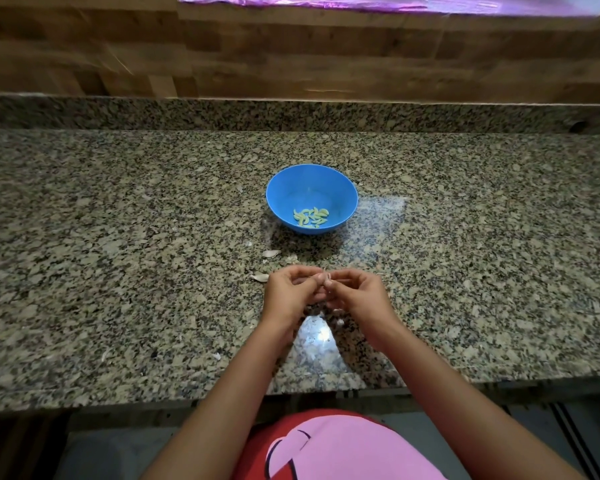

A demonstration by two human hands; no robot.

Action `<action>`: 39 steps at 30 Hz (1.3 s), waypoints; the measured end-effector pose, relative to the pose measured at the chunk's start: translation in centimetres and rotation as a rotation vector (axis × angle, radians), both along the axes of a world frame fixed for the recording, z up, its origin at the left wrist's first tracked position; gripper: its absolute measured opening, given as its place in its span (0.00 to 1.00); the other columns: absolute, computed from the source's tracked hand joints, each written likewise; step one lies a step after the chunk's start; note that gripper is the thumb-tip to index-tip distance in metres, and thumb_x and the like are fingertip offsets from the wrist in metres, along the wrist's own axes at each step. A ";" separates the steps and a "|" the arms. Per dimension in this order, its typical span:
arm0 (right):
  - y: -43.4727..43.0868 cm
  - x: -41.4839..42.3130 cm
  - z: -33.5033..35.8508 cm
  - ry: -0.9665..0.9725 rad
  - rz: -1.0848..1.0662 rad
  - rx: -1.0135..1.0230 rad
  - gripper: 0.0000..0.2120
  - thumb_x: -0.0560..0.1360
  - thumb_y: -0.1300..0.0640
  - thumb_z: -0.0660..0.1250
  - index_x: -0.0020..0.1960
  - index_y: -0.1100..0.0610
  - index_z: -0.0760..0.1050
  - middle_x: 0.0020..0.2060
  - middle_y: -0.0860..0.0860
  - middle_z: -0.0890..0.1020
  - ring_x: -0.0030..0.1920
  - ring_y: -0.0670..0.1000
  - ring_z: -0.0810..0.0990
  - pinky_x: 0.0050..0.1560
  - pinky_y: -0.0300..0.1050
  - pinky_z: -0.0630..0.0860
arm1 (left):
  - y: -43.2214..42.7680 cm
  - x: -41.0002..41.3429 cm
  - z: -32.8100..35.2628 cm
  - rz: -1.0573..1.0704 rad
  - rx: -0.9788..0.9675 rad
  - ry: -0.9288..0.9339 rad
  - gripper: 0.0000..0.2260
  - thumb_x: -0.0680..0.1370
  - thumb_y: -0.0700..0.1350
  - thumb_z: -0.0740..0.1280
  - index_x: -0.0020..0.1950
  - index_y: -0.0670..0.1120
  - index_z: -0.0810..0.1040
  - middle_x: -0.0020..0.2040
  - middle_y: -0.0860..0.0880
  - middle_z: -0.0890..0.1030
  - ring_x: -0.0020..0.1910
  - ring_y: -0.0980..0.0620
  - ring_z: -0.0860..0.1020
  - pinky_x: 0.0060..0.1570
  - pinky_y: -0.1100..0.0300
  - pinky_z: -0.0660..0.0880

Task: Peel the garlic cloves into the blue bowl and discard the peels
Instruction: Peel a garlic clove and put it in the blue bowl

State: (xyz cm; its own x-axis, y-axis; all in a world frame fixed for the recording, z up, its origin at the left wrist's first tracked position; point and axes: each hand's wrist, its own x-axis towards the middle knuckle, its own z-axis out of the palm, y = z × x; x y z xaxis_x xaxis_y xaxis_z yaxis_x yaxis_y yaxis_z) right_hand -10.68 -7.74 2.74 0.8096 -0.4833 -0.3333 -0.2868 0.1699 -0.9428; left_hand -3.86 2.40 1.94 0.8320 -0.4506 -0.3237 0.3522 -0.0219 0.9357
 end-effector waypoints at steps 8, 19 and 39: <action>-0.5 0.5 0.8 0.105 0.066 -0.440 0.04 0.73 0.59 0.71 0.43 0.59 0.78 0.35 0.53 0.83 0.34 0.49 0.79 0.38 0.48 0.79 | 0.1 0.4 0.2 -0.095 0.308 -0.415 0.06 0.74 0.42 0.71 0.49 0.43 0.83 0.41 0.48 0.84 0.41 0.52 0.82 0.44 0.56 0.81; 0.3 -0.1 0.8 0.024 0.113 -0.927 0.07 0.73 0.63 0.66 0.40 0.57 0.70 0.37 0.47 0.71 0.36 0.43 0.67 0.36 0.31 0.67 | -1.1 0.0 1.7 0.069 -0.029 0.222 0.05 0.73 0.32 0.69 0.38 0.37 0.78 0.33 0.45 0.81 0.32 0.51 0.80 0.35 0.63 0.79; -0.3 -0.6 0.9 0.006 -0.031 -0.215 0.05 0.72 0.68 0.68 0.40 0.61 0.74 0.32 0.55 0.79 0.30 0.50 0.77 0.34 0.48 0.77 | -1.2 0.5 2.8 0.018 -0.026 0.512 0.09 0.78 0.36 0.62 0.37 0.38 0.73 0.24 0.46 0.77 0.22 0.56 0.75 0.26 0.67 0.76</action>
